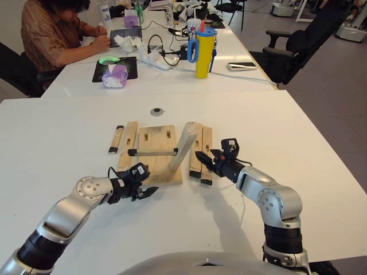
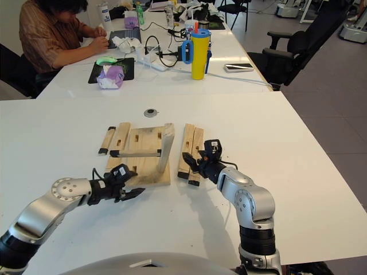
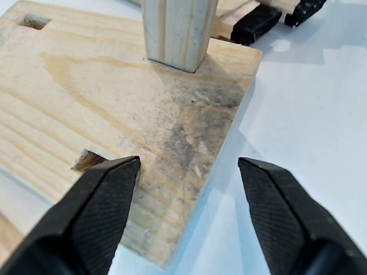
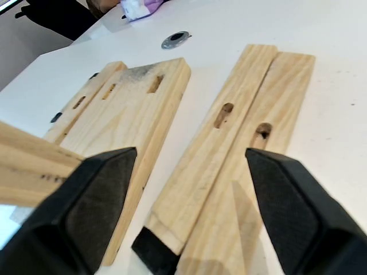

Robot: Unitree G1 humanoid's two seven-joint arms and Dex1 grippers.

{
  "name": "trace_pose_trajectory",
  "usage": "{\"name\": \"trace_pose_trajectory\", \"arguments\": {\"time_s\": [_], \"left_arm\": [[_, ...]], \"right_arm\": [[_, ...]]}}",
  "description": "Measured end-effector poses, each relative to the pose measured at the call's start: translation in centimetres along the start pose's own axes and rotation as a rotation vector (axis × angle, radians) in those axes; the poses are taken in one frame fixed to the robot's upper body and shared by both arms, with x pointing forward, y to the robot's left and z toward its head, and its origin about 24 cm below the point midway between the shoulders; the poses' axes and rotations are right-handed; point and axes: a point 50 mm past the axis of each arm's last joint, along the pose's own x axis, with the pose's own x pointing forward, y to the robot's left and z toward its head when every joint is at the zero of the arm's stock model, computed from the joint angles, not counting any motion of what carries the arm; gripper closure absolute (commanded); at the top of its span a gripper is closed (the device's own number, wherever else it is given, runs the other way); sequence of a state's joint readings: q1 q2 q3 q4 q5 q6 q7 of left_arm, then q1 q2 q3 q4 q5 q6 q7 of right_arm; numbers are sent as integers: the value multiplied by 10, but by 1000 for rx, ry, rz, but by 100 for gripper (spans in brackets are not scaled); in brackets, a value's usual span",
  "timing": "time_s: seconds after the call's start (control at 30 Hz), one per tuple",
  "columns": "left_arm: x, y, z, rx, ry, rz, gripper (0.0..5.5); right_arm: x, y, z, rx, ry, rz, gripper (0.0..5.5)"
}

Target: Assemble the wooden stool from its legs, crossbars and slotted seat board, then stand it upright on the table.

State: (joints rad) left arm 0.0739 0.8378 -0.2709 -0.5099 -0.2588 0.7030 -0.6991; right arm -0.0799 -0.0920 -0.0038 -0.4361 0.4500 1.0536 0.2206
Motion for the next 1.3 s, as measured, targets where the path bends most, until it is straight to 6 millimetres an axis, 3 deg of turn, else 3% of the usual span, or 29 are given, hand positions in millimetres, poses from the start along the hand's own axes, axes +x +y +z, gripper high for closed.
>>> {"name": "trace_pose_trajectory", "arguments": {"time_s": [0.13,0.5,0.97,1.3], "left_arm": [[-8,-10,-4,-1,17,-62,233],[-3,-13,-6,62,11,-41,233],[24,3,-7,294,-19,133,233],[33,5,-5,248,-56,156,233]], "right_arm": [[-3,4,-11,10,64,31,199],[0,5,-23,35,173,56,199],[0,-16,-9,-55,206,-85,199],[18,-8,-8,-102,174,-108,199]]}}
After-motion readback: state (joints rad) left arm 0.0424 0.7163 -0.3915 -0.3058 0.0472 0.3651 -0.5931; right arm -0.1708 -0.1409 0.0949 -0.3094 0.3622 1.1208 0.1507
